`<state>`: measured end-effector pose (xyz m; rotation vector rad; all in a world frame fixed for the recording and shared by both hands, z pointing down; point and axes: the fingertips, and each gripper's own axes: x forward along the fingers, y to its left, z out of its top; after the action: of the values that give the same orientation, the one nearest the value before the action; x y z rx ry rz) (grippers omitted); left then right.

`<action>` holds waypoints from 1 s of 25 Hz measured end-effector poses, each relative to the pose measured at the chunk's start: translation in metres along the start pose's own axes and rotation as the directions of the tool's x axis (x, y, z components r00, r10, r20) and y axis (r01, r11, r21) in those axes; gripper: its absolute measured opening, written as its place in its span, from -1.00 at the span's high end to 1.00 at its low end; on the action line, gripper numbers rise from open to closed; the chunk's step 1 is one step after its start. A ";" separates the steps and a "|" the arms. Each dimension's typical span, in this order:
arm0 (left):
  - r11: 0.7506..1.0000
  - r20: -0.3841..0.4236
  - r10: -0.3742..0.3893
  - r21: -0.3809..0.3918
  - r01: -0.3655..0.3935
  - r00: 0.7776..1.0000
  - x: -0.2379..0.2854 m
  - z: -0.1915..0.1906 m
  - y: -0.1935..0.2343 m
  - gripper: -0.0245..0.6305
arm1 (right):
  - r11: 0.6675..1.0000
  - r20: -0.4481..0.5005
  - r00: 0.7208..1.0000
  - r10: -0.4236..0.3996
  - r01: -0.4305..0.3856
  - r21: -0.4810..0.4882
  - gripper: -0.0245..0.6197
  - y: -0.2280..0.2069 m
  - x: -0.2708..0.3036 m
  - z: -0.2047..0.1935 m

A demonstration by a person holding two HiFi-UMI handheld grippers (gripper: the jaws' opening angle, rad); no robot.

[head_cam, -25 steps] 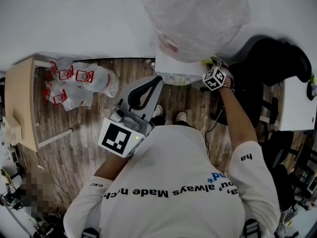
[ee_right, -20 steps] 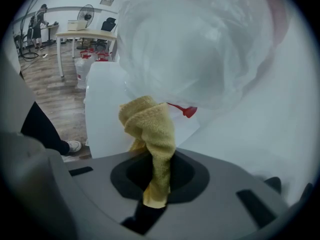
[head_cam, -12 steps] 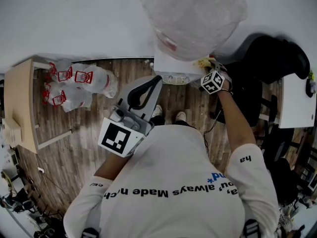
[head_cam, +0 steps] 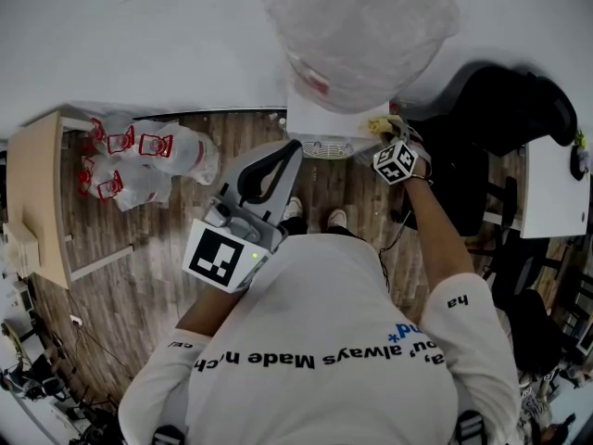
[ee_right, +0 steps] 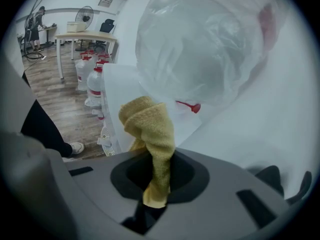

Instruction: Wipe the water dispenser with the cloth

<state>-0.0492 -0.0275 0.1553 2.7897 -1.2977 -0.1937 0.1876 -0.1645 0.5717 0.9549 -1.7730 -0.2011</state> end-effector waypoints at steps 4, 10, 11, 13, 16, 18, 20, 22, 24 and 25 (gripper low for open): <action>1.000 0.001 -0.004 -0.001 0.004 1.000 0.002 0.001 -0.002 0.87 | 1.000 0.004 1.000 -0.005 0.005 0.007 0.80 0.005 -0.005 -0.003; 1.000 0.005 -0.005 -0.002 0.005 1.000 0.002 0.001 -0.002 0.87 | 1.000 0.008 1.000 -0.010 0.010 0.027 0.80 0.012 -0.012 -0.006; 1.000 0.005 -0.004 -0.002 0.004 1.000 0.002 0.001 -0.002 0.87 | 0.999 0.009 1.000 -0.014 0.013 0.035 0.80 0.013 -0.013 -0.006; 1.000 0.007 -0.001 -0.002 0.001 1.000 0.001 0.002 -0.001 0.87 | 0.999 0.007 1.000 -0.023 0.023 0.043 0.80 0.016 -0.016 -0.007; 1.000 0.006 0.003 0.001 -0.003 1.000 -0.001 0.002 -0.001 0.87 | 0.998 0.006 0.999 -0.032 0.032 0.050 0.80 0.020 -0.019 -0.009; 1.000 0.007 0.004 -0.001 -0.004 1.000 0.000 0.002 -0.001 0.87 | 0.997 0.010 0.999 -0.036 0.035 0.064 0.80 0.021 -0.020 -0.010; 1.000 0.008 0.003 -0.001 -0.003 1.000 0.000 0.002 -0.001 0.87 | 0.996 0.011 0.999 -0.035 0.034 0.083 0.80 0.021 -0.020 -0.011; 1.000 0.008 0.004 0.002 -0.004 1.000 -0.001 0.003 0.000 0.87 | 0.992 0.003 1.000 -0.023 0.023 0.123 0.80 0.020 -0.018 -0.011; 1.000 0.013 0.008 0.003 -0.008 1.000 -0.001 0.004 0.000 0.87 | 0.974 0.000 1.000 -0.023 0.022 0.225 0.74 0.015 -0.020 -0.013; 1.000 0.013 0.010 0.003 -0.010 1.000 -0.002 0.005 0.001 0.87 | 0.956 0.002 0.999 -0.035 0.033 0.292 0.74 0.010 -0.024 -0.013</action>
<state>-0.0516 -0.0263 0.1511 2.7881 -1.3160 -0.2106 0.1967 -0.1374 0.5655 1.1970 -1.8256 0.0385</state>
